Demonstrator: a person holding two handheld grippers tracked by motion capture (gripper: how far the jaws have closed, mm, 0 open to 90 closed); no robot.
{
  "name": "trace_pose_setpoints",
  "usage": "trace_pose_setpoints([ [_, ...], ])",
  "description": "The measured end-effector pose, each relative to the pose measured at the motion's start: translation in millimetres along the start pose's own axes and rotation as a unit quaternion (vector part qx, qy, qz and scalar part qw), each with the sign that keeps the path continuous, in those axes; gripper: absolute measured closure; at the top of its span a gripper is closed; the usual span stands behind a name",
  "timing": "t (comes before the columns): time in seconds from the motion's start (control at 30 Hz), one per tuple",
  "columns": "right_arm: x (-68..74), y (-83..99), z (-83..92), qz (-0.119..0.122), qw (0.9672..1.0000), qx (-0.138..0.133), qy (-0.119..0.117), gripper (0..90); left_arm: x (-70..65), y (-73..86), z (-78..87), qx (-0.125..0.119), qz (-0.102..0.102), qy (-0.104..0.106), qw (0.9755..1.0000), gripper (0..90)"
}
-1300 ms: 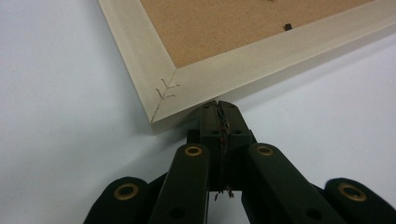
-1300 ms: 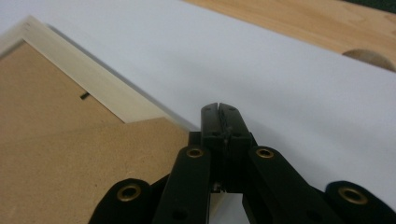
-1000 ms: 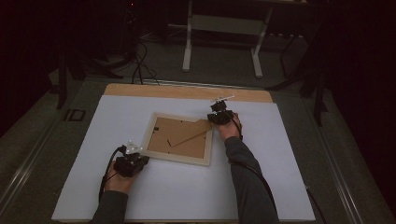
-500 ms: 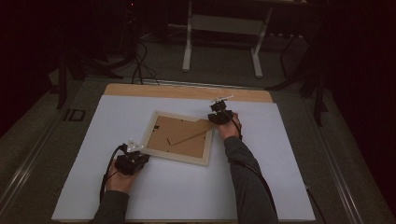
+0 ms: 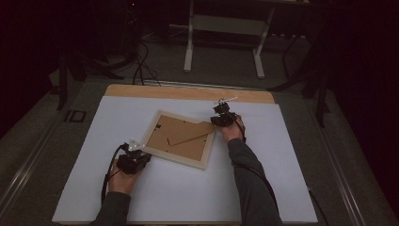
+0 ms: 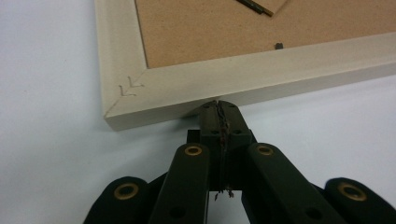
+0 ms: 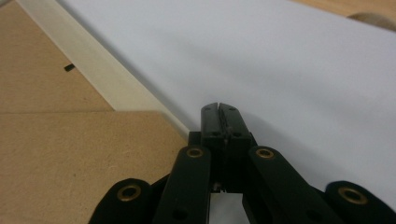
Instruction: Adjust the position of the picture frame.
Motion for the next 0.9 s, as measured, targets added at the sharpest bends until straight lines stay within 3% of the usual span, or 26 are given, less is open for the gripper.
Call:
trace_pose_setpoints([
  [0.4,-0.2,12.7,10.9,-0.008,0.9995,0.014,-0.025,89.9,-0.9,-1.0,-0.8,0.001,0.0,-0.008,1.0,90.0],
  [0.9,0.3,30.8,24.9,0.006,0.999,0.02,-0.041,89.9,-4.1,-2.5,-2.0,0.004,-0.015,-0.025,0.9996,90.0],
])
Point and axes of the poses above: each handheld gripper's, and its own axes: z roughly backward along the jaws, y roughly out of its underside, x roughly to its left, the point moved 6 cm from there along -z, roughly forward along the jaws, and after that the axes turned 11 degrees about -z, right-handed, at the moved point
